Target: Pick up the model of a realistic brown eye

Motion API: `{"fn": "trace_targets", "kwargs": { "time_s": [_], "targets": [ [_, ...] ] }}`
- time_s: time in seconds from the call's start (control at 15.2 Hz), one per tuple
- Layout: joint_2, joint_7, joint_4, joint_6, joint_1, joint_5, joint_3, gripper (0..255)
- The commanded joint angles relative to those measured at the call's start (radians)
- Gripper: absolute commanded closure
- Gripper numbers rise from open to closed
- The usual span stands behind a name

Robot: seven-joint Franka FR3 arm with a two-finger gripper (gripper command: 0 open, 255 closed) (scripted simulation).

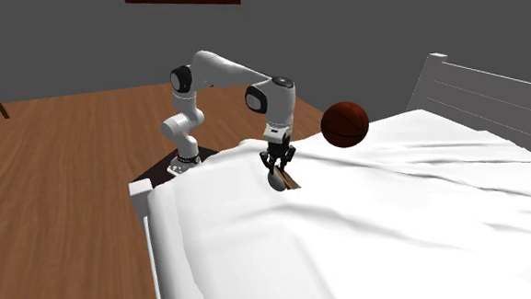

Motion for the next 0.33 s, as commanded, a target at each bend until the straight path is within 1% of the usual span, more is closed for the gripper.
{"fn": "trace_targets", "kwargs": {
  "time_s": [0.0, 0.13, 0.26],
  "targets": [
    [0.003, 0.001, 0.032, -0.029, 0.0, 0.0, 0.0, 255],
    [0.007, 0.001, 0.065, -0.058, -0.001, 0.001, 0.0, 255],
    [0.008, 0.001, 0.068, -0.06, -0.001, 0.001, 0.0, 255]
  ]
}}
